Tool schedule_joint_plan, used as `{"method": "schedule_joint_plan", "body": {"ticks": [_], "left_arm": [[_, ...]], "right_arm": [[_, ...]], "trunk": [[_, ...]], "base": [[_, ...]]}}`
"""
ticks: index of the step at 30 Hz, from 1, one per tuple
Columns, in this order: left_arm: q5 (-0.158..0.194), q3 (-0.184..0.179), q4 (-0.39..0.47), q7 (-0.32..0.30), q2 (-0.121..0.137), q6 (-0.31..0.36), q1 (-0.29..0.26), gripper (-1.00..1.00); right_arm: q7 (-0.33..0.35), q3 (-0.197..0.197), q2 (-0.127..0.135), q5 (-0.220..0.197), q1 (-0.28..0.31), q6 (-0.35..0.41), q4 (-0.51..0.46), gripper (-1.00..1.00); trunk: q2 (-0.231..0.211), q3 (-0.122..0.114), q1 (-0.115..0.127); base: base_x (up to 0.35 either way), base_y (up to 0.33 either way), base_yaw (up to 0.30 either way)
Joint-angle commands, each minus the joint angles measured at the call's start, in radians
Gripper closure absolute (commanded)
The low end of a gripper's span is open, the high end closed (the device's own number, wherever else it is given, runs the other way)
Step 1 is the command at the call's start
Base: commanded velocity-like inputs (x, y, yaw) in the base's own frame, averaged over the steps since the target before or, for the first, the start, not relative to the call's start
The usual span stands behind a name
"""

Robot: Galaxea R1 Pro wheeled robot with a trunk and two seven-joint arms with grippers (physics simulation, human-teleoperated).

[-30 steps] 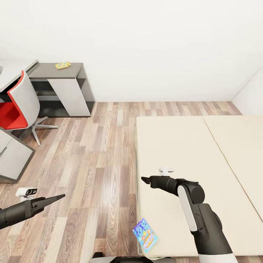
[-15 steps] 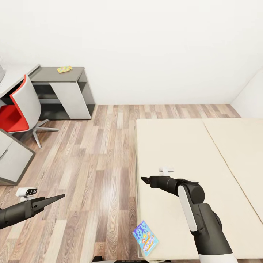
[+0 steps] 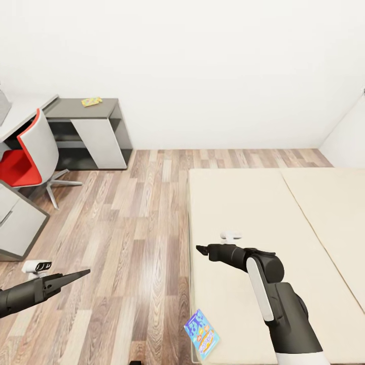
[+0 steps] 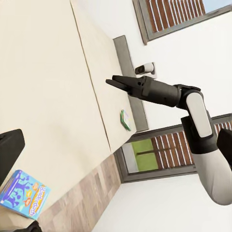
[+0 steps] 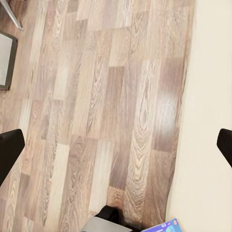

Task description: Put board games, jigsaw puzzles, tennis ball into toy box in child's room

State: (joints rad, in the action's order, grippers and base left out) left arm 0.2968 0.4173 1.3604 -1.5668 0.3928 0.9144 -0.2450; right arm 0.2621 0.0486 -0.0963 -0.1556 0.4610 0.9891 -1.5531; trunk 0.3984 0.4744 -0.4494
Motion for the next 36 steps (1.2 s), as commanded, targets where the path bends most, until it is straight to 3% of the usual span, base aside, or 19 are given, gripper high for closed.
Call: {"method": "schedule_joint_plan", "body": {"ticks": [1,36], "left_arm": [[-0.001,0.000,0.000,-0.004,0.001,0.011,0.000,-1.00],[-0.001,0.000,0.000,-0.004,0.001,0.011,0.000,-1.00]], "right_arm": [[0.000,-0.001,0.000,-0.002,0.001,0.005,-0.001,-1.00],[0.000,0.000,0.000,-0.002,0.001,0.005,-0.001,-1.00]], "trunk": [[0.002,0.000,-0.001],[0.002,-0.057,-0.001]], "base": [[0.000,0.000,0.000],[0.000,0.000,0.000]]}}
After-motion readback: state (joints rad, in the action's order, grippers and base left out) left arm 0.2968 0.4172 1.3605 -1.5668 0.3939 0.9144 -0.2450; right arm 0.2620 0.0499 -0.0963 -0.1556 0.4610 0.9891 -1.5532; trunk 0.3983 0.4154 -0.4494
